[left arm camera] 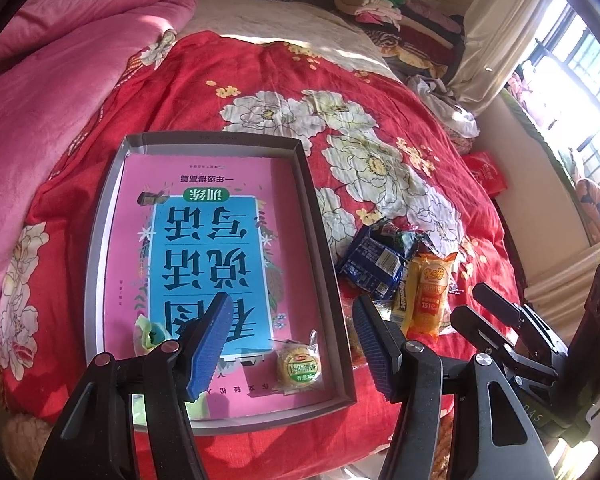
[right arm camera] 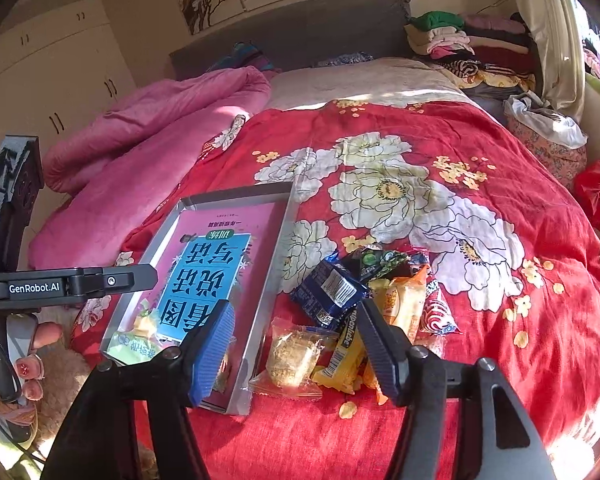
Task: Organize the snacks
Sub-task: 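Move both open grippers back to the snack pile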
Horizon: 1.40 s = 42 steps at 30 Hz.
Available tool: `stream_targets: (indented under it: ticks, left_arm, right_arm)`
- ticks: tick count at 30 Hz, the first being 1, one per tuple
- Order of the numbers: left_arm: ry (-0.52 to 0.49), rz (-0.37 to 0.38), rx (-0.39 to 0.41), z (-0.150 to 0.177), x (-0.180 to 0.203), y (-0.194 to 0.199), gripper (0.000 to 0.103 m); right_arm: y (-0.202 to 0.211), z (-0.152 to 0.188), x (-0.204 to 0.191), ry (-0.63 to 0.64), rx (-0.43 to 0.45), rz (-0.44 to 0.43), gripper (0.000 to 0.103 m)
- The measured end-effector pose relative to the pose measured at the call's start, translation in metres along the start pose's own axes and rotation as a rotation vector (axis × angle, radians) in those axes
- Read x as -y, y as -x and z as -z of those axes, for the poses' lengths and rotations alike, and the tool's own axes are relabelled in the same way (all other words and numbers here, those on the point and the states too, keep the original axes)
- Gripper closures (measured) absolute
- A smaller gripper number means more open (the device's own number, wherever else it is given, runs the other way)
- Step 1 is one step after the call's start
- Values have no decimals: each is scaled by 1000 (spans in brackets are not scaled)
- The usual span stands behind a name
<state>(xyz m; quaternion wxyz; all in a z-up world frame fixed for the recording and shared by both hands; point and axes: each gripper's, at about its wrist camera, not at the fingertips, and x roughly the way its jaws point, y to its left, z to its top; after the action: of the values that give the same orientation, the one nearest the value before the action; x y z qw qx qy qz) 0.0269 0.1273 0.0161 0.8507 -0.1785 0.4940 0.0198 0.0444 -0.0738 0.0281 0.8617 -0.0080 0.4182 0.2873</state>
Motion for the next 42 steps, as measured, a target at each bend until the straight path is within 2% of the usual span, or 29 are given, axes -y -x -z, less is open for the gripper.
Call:
stream_targets:
  ticks: [22,42]
  left_arm:
    - [-92,29,-52,-11,54,-23,36]
    - [-224,53,-208,19,92,-64,36]
  right_arm:
    - [23,-5,48,-81,46,83,39]
    - [10,7,63,-100,-14,77,39]
